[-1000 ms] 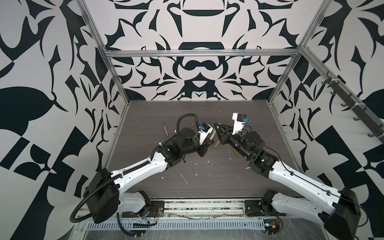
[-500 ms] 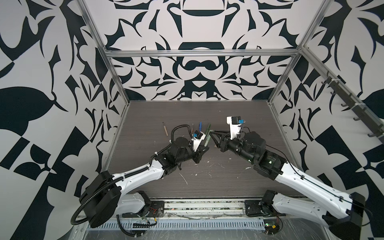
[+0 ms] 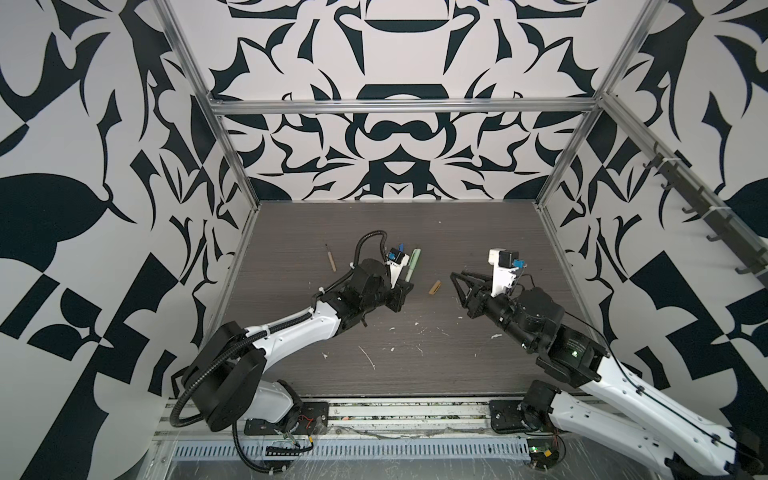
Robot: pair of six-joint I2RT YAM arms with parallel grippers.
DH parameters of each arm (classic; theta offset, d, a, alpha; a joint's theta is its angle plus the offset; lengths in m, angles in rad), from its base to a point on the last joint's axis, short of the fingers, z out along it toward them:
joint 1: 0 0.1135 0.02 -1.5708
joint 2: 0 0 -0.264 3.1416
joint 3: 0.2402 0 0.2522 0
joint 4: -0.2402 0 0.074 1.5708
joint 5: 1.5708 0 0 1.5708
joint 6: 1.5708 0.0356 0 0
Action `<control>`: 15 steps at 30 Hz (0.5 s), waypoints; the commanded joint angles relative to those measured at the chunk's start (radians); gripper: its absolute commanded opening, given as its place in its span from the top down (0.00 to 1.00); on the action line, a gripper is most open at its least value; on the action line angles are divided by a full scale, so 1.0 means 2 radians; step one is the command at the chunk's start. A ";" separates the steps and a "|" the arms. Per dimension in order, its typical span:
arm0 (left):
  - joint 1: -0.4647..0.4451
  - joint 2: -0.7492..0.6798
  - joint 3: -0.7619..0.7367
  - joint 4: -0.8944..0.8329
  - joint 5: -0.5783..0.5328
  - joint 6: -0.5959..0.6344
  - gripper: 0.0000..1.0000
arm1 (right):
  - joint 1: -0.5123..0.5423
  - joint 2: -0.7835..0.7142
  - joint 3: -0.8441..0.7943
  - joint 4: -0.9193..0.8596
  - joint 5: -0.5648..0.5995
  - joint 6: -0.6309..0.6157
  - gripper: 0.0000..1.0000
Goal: Insert the pens into the pen caps
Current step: 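Open the right gripper and withdraw it while the left lowers the capped pen, then lay the capped light green pen beside the blue pen with the left gripper and release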
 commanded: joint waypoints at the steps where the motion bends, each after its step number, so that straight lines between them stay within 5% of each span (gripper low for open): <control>1: 0.024 0.040 0.065 -0.086 -0.014 -0.042 1.00 | 0.001 -0.023 -0.023 -0.034 0.047 0.005 0.61; 15: 0.073 0.287 0.345 -0.335 -0.049 -0.059 1.00 | -0.002 -0.084 -0.056 -0.094 0.075 0.011 0.61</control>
